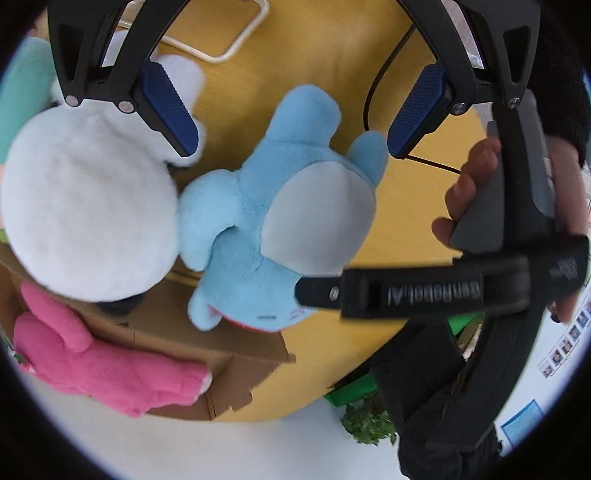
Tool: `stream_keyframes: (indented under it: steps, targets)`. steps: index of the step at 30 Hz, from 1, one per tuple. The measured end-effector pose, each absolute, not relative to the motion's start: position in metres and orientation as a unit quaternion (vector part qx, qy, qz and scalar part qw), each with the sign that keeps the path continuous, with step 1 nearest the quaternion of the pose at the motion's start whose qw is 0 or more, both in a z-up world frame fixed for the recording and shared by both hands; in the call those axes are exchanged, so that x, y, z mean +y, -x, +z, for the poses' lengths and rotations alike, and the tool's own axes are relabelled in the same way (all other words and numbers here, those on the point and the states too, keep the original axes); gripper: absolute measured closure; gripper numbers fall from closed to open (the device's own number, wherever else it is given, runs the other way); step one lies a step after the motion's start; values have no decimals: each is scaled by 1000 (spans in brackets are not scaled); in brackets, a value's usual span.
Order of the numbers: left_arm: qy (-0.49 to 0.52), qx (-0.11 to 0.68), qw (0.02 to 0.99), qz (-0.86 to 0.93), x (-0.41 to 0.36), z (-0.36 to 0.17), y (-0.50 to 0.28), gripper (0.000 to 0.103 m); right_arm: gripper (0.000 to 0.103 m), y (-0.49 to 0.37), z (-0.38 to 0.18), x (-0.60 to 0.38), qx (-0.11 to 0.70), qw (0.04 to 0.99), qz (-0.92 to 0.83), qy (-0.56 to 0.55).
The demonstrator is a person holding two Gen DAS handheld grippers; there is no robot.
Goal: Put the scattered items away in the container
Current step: 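Close the left and right grippers on the blue bear's body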
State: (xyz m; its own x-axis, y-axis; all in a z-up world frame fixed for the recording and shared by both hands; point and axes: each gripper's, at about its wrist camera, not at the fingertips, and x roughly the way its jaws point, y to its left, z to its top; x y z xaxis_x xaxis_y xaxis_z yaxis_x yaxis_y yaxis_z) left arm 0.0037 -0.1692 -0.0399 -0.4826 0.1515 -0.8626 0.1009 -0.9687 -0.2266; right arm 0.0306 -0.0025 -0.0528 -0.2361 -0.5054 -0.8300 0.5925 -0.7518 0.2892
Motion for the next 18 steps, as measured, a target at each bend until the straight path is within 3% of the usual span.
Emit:
stream_keyframes:
  steps: [4,9,15,18]
  targets:
    - [551,-160,78,816,-169,-68,19,5,1,-21,-67,-13,37,331,-784,-524]
    - [556,-177,102,806,-169,-74,20,20,8,-14,-77,-22,40,319,-783,-532]
    - [555,-143,93,814,-152,-62,17,32,27,-17,-78,-26,50,319,-783,-532]
    - [555,-126,89,818,-144,-56,15,36,41,-23,-72,-23,53,327,-784,-525]
